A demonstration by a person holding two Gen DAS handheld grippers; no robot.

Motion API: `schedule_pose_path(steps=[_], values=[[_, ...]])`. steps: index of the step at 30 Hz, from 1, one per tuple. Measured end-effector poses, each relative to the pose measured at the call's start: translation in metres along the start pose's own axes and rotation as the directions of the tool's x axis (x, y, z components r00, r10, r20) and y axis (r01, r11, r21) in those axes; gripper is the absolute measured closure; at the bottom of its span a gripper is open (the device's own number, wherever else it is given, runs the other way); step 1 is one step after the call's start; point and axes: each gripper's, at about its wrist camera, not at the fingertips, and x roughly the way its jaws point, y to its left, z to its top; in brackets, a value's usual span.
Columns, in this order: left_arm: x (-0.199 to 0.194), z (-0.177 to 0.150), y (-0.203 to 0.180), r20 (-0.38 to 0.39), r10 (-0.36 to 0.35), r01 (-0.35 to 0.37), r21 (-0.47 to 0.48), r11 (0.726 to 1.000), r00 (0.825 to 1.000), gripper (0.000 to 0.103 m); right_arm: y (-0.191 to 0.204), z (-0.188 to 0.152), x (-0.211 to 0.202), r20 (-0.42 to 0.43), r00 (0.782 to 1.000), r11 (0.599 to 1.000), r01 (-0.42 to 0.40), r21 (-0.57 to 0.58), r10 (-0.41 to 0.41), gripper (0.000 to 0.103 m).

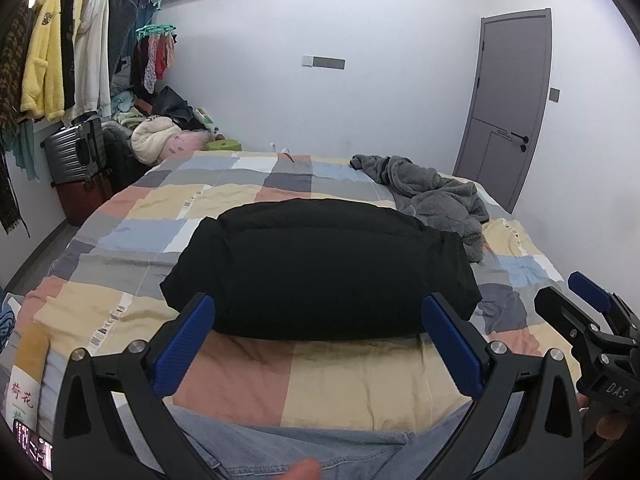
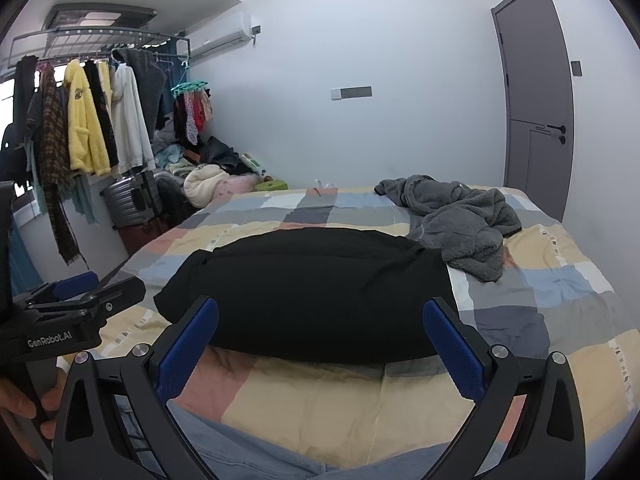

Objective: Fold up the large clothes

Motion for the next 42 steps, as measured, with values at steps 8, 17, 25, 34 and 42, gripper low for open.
schedule_pose_path(steps=[8,17,25,34,42], values=[[0.0031,-0.0014,-0.0014,-0.012,0.012,-0.012,-0.004,1.0,1.0,0.0,-0.0029,-0.0028,-0.0006,0.005,1.0,1.0,0.017,0.007,-0.017,0.0],[0.0025,-0.0015,-0.005,-0.017,0.016,-0.016,0.006,1.0,1.0,0.0,-0.0043,-0.006,0.004,-0.009,1.0,1.0,0.021,0.007,-0.021,0.0],[0.0026,-0.001,-0.0048,-0.019,0.013,-0.013,0.005,1.0,1.0,0.0,-0.0045,-0.0071,0.0042,-0.004,1.0,0.999,0.031,0.009,-0.031,0.0],[0.0027,0.0008,-0.0048,-0.021,0.013,-0.013,0.008,1.0,1.0,0.0,-0.0054,-0.0094,0.0038,-0.005,1.0,0.999,0.031,0.007,-0.031,0.0],[0.0038,0.0015,-0.0073,-0.023,0.01,-0.01,0.012,1.0,1.0,0.0,-0.0065,-0.009,0.0045,-0.01,0.999,0.999,0.033,0.009,-0.033,0.0]])
